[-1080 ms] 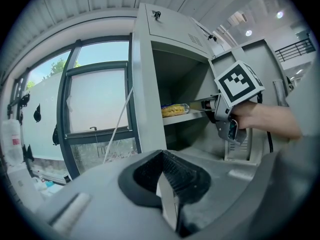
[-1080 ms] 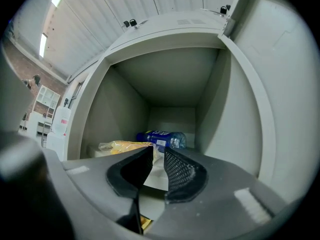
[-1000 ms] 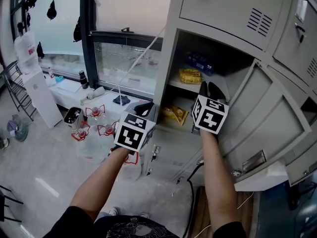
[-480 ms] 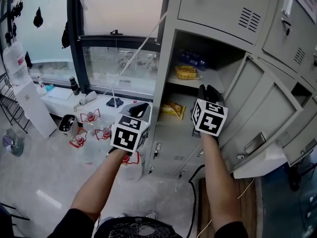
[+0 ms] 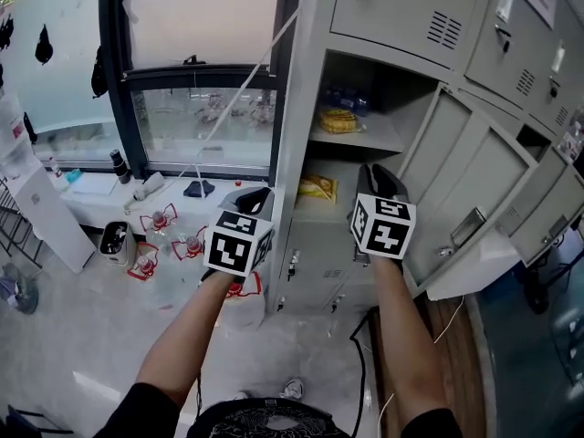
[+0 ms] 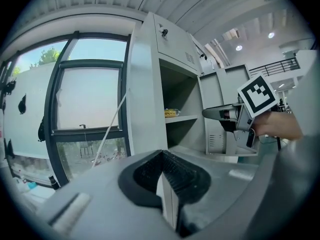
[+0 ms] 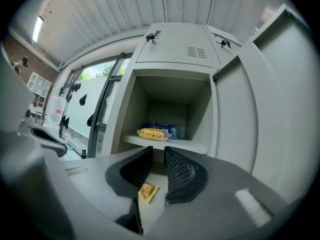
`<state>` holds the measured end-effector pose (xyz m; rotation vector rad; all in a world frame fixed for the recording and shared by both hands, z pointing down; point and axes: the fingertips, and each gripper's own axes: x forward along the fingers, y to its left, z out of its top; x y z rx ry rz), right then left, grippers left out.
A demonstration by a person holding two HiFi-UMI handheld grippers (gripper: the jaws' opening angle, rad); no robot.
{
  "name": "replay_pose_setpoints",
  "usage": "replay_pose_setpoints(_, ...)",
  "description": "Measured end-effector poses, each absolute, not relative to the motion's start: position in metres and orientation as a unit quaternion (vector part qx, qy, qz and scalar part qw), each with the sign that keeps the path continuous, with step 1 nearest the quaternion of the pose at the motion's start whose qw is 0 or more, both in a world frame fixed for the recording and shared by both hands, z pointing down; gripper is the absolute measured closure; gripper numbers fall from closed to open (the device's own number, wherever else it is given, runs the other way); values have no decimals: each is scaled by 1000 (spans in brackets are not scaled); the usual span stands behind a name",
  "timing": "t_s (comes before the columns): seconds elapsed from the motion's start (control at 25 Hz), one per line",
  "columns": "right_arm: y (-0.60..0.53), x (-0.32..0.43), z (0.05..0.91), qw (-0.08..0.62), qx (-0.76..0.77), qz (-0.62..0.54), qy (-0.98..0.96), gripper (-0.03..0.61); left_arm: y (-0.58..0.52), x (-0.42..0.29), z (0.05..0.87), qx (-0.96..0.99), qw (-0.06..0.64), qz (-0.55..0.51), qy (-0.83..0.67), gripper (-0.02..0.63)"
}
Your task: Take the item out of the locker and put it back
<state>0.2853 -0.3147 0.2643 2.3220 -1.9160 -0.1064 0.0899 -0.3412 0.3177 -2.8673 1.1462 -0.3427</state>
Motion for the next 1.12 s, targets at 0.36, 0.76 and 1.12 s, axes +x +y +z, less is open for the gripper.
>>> replay_pose_setpoints(0.36,-266,248,275,74,773,-30,-630,500,-324,72,319,-940,18,-105,325,606)
replay_pose_setpoints(0.76,-219,227,296,85,778,-17,-623,523,-312,63,320,-952,29,-100,288,606)
replay_pose_setpoints(1.12,-196,220,317,90,779,-6,-620,543,-303,68,331,-959,34,-110,259,606)
